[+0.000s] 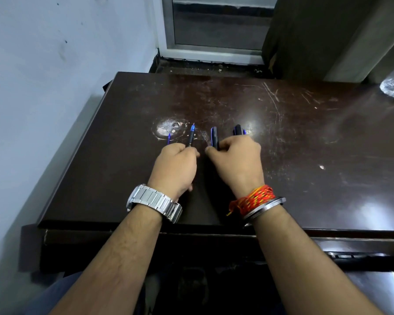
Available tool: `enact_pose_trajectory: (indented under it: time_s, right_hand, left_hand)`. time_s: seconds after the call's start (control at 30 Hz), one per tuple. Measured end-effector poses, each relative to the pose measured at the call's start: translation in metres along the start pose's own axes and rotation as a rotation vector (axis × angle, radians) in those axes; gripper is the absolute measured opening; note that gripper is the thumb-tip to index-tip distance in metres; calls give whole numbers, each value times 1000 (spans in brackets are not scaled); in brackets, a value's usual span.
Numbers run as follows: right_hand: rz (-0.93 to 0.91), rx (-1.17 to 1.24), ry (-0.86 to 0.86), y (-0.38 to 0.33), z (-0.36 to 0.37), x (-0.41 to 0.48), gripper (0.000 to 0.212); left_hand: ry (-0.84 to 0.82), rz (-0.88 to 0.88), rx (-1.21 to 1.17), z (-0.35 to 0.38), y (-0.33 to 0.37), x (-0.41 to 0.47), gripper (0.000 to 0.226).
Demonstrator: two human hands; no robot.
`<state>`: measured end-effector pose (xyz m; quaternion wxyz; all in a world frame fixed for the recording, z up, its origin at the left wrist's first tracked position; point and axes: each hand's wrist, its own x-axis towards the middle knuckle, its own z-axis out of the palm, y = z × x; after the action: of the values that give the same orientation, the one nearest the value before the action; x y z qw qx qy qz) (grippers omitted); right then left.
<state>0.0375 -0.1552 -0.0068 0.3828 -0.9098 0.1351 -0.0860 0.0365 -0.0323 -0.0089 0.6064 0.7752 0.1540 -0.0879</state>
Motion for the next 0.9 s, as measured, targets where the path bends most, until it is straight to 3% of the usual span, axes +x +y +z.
enact_pose_trajectory:
  time_s: [0.13, 0.4, 0.53, 0.67, 0.9]
  right_hand:
    - [18, -123, -65, -2, 7, -3, 26]
    - [-65, -120, 61, -3, 4, -5, 25]
    - [-110, 104, 227, -9, 2, -4, 18]
    - [22, 409, -26, -8, 4, -1, 34]
    - [127, 800, -183, -7, 7, 2, 27]
  left_hand:
    - [-24, 68, 2, 2, -4, 0, 26]
    - [78, 193, 30, -3, -3, -1, 10]
    - [75, 203, 54, -5, -3, -1, 10]
    - [13, 219, 93, -8, -1, -5, 13]
    - [-96, 233, 30, -6, 3, -8, 7]
